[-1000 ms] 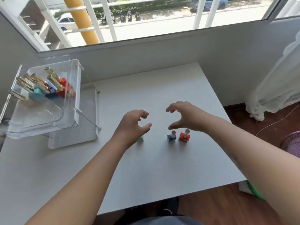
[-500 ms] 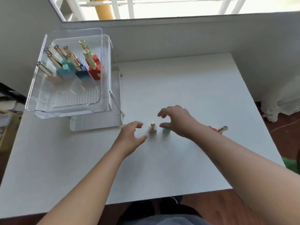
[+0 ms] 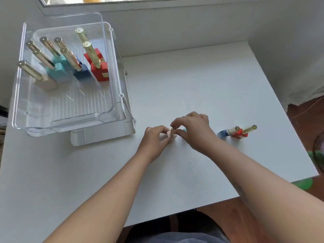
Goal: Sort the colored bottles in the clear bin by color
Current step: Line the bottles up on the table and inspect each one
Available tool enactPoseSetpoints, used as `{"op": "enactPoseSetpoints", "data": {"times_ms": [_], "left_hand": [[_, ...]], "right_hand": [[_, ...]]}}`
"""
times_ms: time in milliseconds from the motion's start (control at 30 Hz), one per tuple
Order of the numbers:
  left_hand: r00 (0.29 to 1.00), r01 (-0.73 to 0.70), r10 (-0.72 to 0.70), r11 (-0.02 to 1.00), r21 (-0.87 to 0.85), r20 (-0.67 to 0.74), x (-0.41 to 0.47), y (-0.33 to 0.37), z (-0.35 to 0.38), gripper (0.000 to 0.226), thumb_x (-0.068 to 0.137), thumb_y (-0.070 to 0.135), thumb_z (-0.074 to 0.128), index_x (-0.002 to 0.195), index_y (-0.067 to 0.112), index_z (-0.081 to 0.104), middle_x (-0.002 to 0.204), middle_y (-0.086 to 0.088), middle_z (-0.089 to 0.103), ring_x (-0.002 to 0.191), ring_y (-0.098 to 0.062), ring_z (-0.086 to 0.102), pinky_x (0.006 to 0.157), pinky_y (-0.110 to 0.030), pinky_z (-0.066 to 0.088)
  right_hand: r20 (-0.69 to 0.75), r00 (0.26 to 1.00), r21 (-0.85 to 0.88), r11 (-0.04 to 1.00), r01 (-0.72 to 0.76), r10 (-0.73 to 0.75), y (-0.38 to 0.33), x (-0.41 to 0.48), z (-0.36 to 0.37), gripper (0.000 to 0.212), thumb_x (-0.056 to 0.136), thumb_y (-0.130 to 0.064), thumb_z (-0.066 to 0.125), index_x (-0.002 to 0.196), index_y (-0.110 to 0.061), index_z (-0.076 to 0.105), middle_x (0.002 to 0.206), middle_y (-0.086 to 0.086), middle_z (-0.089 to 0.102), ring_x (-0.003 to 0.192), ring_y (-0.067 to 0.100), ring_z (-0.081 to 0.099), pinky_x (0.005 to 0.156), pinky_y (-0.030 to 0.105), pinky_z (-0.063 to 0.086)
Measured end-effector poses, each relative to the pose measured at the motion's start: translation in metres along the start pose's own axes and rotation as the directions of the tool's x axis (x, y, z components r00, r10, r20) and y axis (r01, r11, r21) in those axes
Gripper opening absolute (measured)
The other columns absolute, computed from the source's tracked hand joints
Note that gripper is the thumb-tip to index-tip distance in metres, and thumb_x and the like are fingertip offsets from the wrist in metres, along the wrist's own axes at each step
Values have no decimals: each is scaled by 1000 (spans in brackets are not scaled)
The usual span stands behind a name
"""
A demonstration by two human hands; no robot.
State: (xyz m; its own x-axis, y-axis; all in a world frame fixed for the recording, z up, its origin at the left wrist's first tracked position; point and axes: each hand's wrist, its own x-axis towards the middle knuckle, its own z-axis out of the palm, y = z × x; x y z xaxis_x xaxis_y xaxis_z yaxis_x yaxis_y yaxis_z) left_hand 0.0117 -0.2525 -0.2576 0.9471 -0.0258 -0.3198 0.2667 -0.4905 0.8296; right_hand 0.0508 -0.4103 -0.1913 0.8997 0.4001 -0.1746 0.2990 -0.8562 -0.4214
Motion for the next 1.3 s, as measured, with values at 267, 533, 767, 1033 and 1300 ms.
{"op": "enactPoseSetpoints", "data": {"times_ms": [267, 533, 767, 1033, 1300], "left_hand": [[1000, 12, -12, 978, -208, -1, -24, 35, -28, 9, 78, 41, 72, 84, 40, 65, 88, 14, 65, 75, 5, 62, 60, -7, 45], [990, -2, -31, 971, -238, -136, -43, 72, -36, 14, 82, 26, 76, 94, 23, 72, 87, 8, 73, 76, 0, 66, 64, -8, 47], [978, -6, -36, 980, -198, -206, -60, 101, -25, 14, 81, 33, 75, 93, 28, 71, 86, 13, 75, 83, 0, 69, 70, -13, 48], [964, -6, -56, 973, -231, -259, -78, 122, -13, 12, 82, 29, 74, 92, 26, 71, 81, 16, 75, 77, 6, 67, 64, -8, 44], [963, 17, -68, 981, -194, -262, -87, 121, -24, 18, 81, 25, 75, 99, 22, 73, 85, 11, 74, 77, 5, 67, 75, -20, 50]], "right_hand": [[17, 999, 169, 985, -44, 42, -14, -2, -37, 21, 96, -30, 49, 113, -29, 61, 110, -14, 67, 120, 13, 40, 99, 32, 22], [-28, 996, 232, 969, 87, -82, -21, -6, -83, 14, 89, -39, 59, 97, -30, 66, 95, -14, 68, 108, 16, 53, 97, 37, 34], [58, 966, 333, 917, 218, -251, -11, -11, -119, 29, 88, -31, 64, 116, -26, 65, 112, -8, 69, 109, 15, 59, 93, 30, 45], [10, 964, 255, 933, 253, -264, -7, -15, -129, 32, 84, -47, 63, 79, -16, 69, 77, -1, 69, 75, 17, 60, 66, 32, 47], [153, 949, 396, 897, 196, -275, -14, -19, -128, 19, 88, -23, 66, 106, -20, 72, 103, -2, 73, 98, 11, 66, 82, 19, 48]]}}
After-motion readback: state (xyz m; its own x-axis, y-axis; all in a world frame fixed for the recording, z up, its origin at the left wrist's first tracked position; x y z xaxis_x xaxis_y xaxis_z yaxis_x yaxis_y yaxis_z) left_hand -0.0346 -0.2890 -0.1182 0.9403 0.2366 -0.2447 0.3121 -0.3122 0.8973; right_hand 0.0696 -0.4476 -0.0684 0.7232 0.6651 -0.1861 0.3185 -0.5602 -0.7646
